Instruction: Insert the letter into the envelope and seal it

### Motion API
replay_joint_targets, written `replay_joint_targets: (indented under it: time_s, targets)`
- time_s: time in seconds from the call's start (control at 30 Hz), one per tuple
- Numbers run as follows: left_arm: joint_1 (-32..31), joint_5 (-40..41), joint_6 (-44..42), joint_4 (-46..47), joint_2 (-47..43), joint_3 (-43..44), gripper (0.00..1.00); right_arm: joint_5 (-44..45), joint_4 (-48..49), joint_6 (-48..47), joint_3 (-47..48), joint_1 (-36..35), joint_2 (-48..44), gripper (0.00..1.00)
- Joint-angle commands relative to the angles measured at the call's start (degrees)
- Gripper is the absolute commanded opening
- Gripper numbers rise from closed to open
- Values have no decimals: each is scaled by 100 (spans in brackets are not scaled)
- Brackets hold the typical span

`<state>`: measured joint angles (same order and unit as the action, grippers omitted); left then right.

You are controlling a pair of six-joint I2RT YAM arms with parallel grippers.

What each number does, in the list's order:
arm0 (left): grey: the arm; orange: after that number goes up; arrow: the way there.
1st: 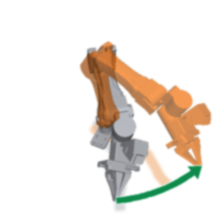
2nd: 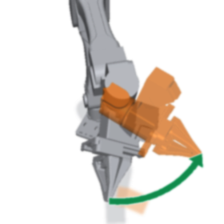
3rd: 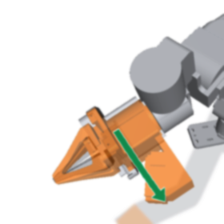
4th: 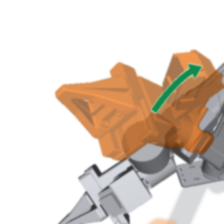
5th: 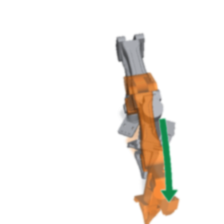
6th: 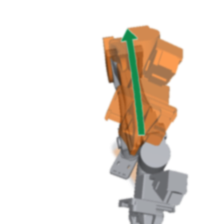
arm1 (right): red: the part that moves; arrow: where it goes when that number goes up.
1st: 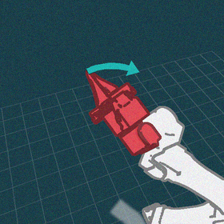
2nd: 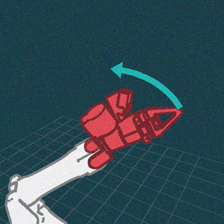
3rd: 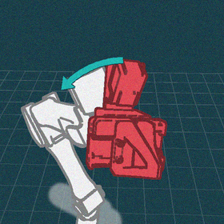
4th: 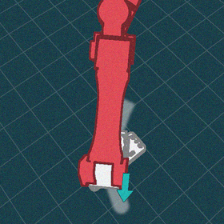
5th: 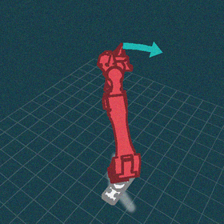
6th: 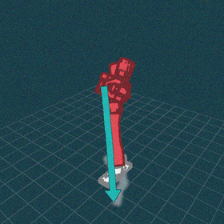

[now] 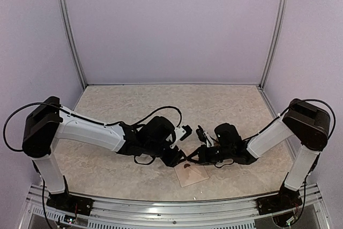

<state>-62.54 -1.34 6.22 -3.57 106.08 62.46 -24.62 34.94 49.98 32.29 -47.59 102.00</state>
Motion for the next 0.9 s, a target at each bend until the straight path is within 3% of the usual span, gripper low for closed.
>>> replay_joint_targets:
  time_s: [0.0, 0.17, 0.33, 0.87]
  targets:
    - [78, 22, 1131, 1003, -557, -533, 52, -133, -126, -233, 9, 11, -446, 0]
    - [123, 21, 1947, 1960, -632, -1142, 43, -170, -586, -484, 126, 3, -803, 1]
    - [111, 84, 2278, 2331, -392, -1189, 35, -172, -920, -591, 137, 4, -1011, 1]
    - [155, 30, 2305, 2198, 486, -1011, 7, -232, -1061, -595, 379, -221, -479, 1]
